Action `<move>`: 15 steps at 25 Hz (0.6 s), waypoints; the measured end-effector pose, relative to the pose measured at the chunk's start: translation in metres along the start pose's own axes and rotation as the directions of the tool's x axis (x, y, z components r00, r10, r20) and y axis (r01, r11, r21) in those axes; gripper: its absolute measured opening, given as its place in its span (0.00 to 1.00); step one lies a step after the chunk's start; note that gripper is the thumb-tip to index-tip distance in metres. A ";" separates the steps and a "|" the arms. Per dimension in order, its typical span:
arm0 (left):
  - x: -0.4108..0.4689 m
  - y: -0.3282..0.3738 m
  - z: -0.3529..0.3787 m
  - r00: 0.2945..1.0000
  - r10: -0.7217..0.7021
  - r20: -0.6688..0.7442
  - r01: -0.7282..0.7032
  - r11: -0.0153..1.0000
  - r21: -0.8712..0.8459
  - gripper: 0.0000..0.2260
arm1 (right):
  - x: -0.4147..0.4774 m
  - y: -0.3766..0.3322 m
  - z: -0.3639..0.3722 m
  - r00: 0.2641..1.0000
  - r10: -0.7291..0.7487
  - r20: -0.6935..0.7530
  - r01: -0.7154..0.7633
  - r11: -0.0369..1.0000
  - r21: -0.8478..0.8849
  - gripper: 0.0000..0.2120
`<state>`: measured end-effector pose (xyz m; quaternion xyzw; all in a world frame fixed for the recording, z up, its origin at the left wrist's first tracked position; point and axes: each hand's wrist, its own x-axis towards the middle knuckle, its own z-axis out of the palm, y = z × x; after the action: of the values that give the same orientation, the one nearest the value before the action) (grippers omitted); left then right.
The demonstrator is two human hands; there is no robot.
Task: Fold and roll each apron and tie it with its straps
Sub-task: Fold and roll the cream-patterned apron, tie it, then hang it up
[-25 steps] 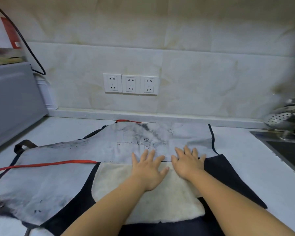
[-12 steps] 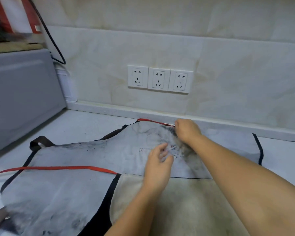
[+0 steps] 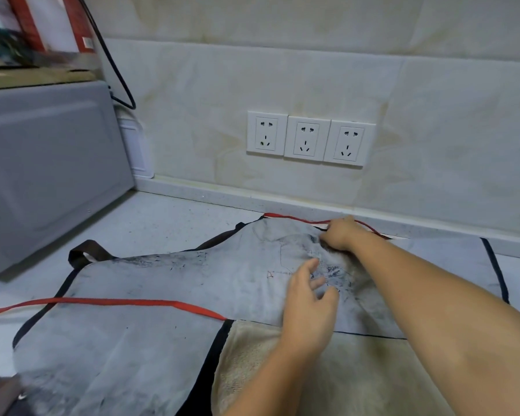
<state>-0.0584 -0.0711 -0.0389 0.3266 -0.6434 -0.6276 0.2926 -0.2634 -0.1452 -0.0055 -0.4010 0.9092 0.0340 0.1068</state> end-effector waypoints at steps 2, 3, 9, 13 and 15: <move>0.001 -0.004 0.001 1.000 0.017 0.003 -0.017 0.999 0.031 0.22 | 0.001 0.004 0.010 0.996 0.054 -0.071 -0.044 0.990 0.133 0.16; 0.001 -0.005 0.001 0.999 0.034 0.001 -0.034 0.999 0.041 0.22 | -0.003 0.004 0.012 0.988 0.086 -0.132 -0.066 0.987 0.150 0.16; 0.017 0.002 -0.010 0.983 -0.147 0.107 0.182 0.807 -0.562 0.18 | -0.085 0.004 -0.026 0.287 -0.320 -0.903 0.247 0.936 -0.253 0.06; 0.021 0.004 -0.040 0.926 -0.210 0.313 0.369 0.330 -0.869 0.21 | -0.199 0.016 0.013 0.302 -0.616 -0.728 0.549 0.736 -0.395 0.09; 0.011 0.002 -0.051 0.933 -0.233 0.275 0.342 0.334 -0.879 0.18 | -0.239 0.029 0.049 0.567 -0.684 -0.459 0.580 0.727 -0.367 0.11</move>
<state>-0.0252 -0.1115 -0.0347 0.1877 -0.1363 -0.9329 0.2754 -0.1204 0.0540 -0.0014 -0.6988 0.6856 -0.0475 -0.1982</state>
